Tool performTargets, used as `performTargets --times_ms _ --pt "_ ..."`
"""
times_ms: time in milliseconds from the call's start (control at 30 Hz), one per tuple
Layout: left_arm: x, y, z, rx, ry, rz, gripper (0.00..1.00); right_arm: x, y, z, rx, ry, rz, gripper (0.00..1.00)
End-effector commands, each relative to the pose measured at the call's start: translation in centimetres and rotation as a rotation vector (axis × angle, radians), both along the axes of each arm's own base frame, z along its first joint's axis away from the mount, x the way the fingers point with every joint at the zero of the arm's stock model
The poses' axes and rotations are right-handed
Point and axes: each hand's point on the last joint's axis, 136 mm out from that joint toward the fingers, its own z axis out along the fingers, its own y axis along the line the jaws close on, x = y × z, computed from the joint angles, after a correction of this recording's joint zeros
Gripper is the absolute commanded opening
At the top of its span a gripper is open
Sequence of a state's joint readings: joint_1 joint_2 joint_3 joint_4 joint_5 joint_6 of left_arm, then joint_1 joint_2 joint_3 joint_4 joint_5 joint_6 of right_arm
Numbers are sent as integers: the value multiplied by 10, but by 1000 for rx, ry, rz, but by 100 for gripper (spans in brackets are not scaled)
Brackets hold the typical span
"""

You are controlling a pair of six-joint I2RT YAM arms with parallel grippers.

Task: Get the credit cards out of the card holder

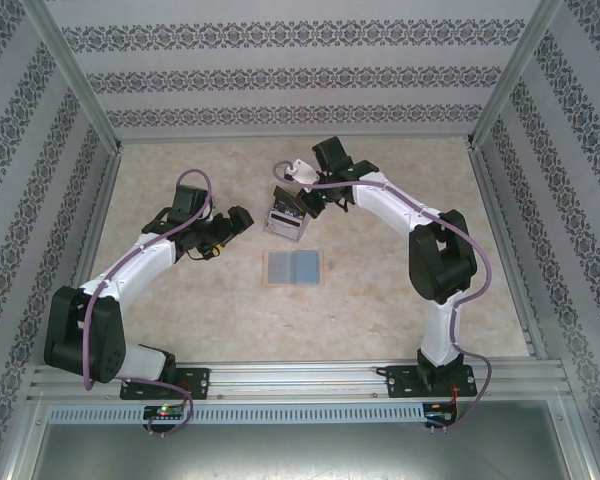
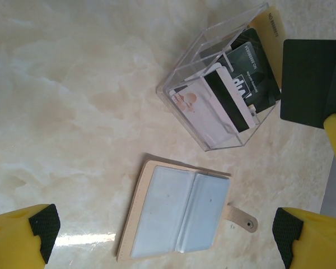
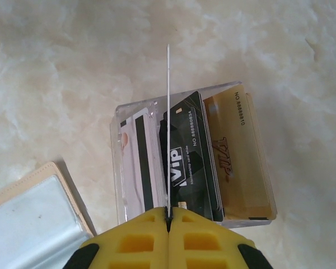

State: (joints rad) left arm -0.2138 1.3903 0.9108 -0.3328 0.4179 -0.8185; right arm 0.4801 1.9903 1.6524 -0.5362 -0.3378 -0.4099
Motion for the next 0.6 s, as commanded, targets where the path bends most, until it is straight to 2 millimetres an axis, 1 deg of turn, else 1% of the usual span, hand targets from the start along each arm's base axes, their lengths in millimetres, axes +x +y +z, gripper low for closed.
performTargets --times_ms 0,200,267,333,400,500,567 --pt "-3 2 -1 6 13 -19 99 6 -7 -4 -60 -16 35 0" --pt "-6 2 -3 9 20 -23 99 9 -9 -18 -96 -7 54 0" --pt "-7 2 -5 8 27 -26 99 12 -9 -18 -102 -12 46 0" --pt "-7 2 -6 4 30 -24 99 11 -8 -18 -107 -2 41 3" --pt "-8 1 -7 -8 29 -18 99 10 -6 -20 -106 2 41 7" --pt "-9 1 -8 -13 34 -15 99 11 -6 -21 -109 17 17 22" --pt "-9 1 -7 -12 32 -15 99 11 -7 -19 -103 20 5 26"
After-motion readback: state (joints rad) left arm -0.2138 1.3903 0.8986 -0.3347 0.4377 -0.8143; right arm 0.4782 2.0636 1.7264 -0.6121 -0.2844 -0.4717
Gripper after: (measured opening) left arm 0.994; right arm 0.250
